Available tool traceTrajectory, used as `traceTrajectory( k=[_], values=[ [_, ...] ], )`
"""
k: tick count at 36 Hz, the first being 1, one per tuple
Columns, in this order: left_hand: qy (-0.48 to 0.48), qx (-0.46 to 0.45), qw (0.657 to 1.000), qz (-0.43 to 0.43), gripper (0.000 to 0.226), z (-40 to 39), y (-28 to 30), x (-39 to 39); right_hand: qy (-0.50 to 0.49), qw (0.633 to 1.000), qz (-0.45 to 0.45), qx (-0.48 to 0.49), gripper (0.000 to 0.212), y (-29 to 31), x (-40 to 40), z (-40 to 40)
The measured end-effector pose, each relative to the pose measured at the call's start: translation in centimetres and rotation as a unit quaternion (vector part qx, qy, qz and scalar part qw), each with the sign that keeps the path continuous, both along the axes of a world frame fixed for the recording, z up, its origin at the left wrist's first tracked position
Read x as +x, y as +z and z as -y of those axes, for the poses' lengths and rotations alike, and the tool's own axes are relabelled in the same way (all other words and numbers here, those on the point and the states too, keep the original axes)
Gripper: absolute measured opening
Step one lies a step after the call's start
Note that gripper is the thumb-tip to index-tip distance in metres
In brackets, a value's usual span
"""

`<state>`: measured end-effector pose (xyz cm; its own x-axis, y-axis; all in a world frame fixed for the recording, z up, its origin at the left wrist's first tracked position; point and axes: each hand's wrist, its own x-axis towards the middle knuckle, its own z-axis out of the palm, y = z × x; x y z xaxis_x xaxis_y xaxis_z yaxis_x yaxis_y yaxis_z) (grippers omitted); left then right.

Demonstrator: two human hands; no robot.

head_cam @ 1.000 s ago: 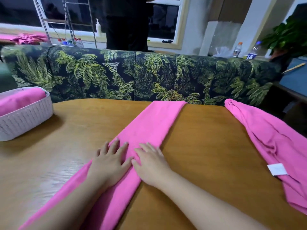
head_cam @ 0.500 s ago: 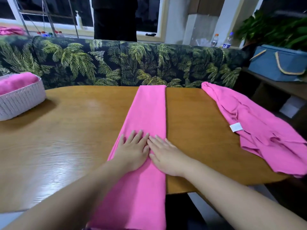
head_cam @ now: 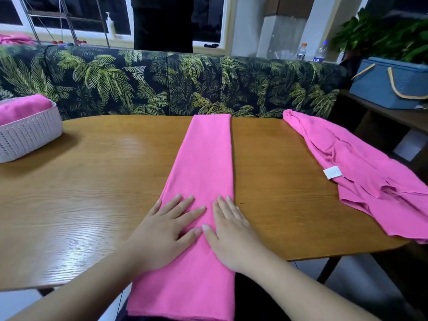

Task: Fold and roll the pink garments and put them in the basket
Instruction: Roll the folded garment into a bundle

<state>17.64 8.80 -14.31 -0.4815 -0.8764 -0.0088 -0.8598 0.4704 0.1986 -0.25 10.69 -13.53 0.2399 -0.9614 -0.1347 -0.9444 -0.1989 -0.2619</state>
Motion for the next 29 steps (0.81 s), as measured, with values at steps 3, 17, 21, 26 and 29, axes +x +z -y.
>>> traceTrajectory(
  k=[3,17,21,26,29],
  values=[
    [0.008,-0.004,1.000,-0.006,0.093,1.0,-0.1,-0.9,0.017,1.000,-0.018,0.003,0.067,0.5,-1.1,1.9],
    [-0.018,-0.015,1.000,0.000,0.090,7.0,0.4,-4.2,0.027,0.999,-0.018,0.003,0.059,0.7,-4.6,9.5],
    [-0.120,0.000,0.993,-0.007,0.090,4.5,0.3,-1.9,0.091,0.996,0.002,-0.006,0.053,0.6,-5.4,6.3],
    [-0.172,0.030,0.984,-0.032,0.074,-0.2,0.3,1.2,0.192,0.981,-0.008,-0.029,0.053,0.5,-7.3,-0.5],
    [-0.181,0.010,0.981,-0.068,0.074,-1.8,-0.2,2.4,0.217,0.976,0.000,-0.033,0.055,0.3,-8.4,-3.1]
  ],
)
